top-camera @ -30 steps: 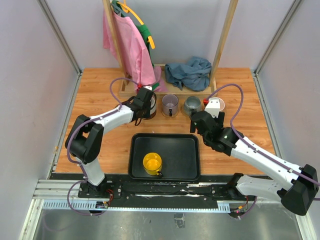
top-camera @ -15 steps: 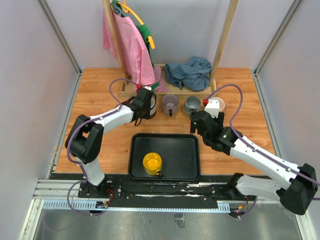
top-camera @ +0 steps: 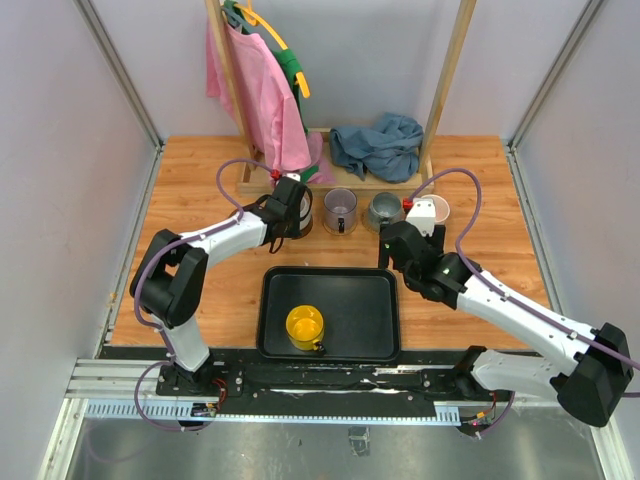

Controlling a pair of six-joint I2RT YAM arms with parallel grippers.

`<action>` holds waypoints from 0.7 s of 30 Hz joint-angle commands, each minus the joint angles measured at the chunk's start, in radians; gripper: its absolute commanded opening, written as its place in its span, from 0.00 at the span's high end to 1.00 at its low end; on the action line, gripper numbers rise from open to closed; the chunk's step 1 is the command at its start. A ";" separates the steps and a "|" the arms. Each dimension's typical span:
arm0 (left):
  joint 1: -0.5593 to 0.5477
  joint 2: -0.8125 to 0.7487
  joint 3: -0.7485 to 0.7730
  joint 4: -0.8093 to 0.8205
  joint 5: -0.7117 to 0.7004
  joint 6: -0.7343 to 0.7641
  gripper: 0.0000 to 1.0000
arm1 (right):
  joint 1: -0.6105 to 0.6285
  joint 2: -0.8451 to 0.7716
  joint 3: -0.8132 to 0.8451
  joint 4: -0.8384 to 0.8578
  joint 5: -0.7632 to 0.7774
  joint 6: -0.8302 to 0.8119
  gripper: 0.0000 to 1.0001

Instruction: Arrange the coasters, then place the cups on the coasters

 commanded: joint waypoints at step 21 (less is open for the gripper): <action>0.009 -0.076 -0.026 0.010 0.006 -0.031 0.43 | -0.015 0.008 -0.010 0.021 -0.032 0.016 0.15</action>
